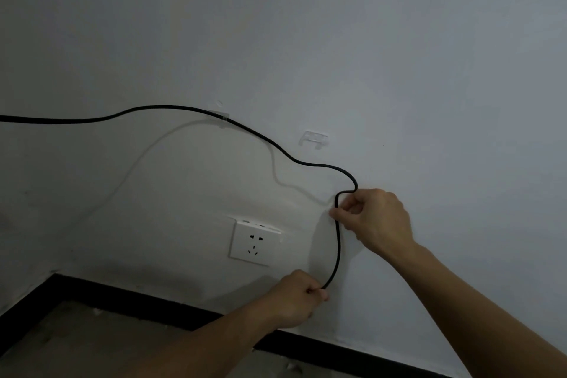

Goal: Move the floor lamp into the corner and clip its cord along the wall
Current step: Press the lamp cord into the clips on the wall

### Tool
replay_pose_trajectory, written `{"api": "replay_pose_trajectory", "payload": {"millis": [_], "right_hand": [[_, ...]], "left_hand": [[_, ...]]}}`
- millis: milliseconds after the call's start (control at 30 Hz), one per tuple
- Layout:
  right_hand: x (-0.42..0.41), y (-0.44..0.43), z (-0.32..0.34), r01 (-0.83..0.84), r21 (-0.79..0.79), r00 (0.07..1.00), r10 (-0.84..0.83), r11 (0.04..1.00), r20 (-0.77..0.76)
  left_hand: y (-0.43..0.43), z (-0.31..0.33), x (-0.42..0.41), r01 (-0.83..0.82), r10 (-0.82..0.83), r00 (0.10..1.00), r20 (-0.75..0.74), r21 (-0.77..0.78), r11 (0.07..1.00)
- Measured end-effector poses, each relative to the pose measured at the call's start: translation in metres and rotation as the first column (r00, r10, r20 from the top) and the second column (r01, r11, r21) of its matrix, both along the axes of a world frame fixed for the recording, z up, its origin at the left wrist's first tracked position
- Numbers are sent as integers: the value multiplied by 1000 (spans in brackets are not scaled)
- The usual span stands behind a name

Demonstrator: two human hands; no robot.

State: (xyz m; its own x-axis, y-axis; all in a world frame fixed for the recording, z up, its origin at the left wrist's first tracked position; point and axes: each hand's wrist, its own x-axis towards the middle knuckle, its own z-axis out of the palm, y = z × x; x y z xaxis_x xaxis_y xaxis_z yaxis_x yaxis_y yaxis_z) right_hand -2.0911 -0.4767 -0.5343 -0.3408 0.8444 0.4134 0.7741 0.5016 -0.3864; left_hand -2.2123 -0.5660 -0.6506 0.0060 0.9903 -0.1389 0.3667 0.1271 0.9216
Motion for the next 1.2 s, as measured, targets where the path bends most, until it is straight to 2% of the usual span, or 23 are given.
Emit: {"api": "replay_pose_trajectory", "payload": {"millis": [100, 400, 467, 567, 633, 700, 833, 1000, 1200], "right_hand": [[6, -1, -7, -61, -57, 994, 66, 997, 89], [2, -4, -4, -79, -33, 968, 84, 996, 238], [2, -7, 2, -85, -53, 981, 93, 995, 172], [1, -12, 15, -95, 24, 992, 97, 995, -80], [-2, -19, 23, -141, 108, 951, 165, 984, -263], [-7, -25, 29, -193, 158, 892, 240, 968, -382], [-20, -26, 38, -240, 98, 800, 254, 966, -543], [-33, -22, 40, -219, 169, 780, 277, 961, -561], [-47, -19, 47, -85, 288, 842, 223, 954, -491]], "left_hand": [[1, -3, -2, 11, -11, 1000, -21, 3, 1000], [3, -8, -25, -90, 97, 988, -118, 58, 994], [3, -9, -35, -115, 124, 982, -145, 67, 991], [4, -10, -49, -144, 152, 977, -147, 62, 988], [5, -9, -55, -166, 174, 975, -138, 65, 984], [6, -9, -59, -185, 192, 974, -120, 66, 981], [3, -8, -61, -189, 195, 976, -99, 61, 980], [-3, -1, -62, -174, 181, 977, -108, 73, 982], [-7, 2, -62, -172, 181, 976, -118, 85, 981]]}}
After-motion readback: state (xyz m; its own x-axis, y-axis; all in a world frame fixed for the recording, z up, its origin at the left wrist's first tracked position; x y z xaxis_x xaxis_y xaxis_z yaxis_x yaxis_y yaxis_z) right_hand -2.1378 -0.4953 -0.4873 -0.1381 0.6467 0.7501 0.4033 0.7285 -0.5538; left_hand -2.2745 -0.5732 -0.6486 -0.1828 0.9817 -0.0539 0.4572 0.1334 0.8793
